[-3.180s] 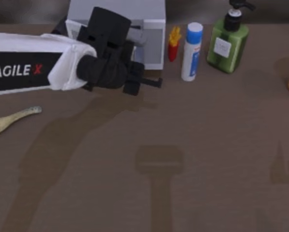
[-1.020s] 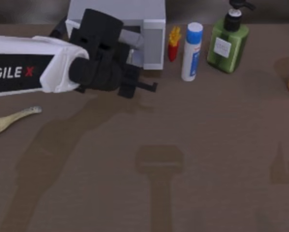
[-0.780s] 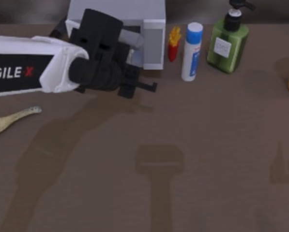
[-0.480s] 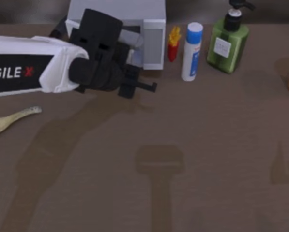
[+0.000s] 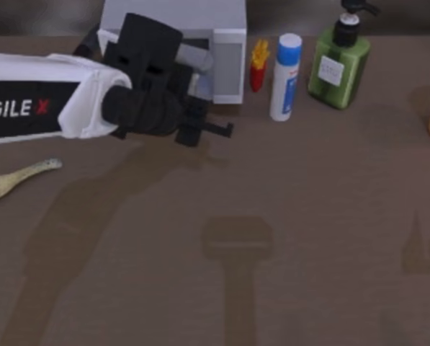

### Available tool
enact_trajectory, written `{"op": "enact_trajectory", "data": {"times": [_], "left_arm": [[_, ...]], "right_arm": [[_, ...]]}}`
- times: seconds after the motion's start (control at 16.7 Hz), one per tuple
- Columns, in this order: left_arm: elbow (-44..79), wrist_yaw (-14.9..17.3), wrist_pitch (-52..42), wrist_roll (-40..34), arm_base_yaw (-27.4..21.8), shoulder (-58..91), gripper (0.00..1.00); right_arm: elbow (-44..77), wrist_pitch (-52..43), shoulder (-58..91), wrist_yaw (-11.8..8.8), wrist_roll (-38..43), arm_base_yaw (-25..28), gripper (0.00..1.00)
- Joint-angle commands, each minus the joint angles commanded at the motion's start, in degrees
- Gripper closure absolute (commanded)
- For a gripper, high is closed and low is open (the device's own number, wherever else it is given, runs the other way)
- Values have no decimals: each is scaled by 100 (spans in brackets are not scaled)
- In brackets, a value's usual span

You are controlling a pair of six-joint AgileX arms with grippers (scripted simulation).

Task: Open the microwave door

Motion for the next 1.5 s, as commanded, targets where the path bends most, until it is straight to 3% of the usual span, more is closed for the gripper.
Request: {"op": "enact_trajectory", "data": {"times": [0.78, 1.5], "left_arm": [[-226, 305, 54, 354, 131, -163, 100], [-226, 305, 54, 354, 131, -163, 100]], "right_arm": [[0, 0, 0, 0, 0, 0, 0], [0, 0, 0, 0, 0, 0, 0]]}}
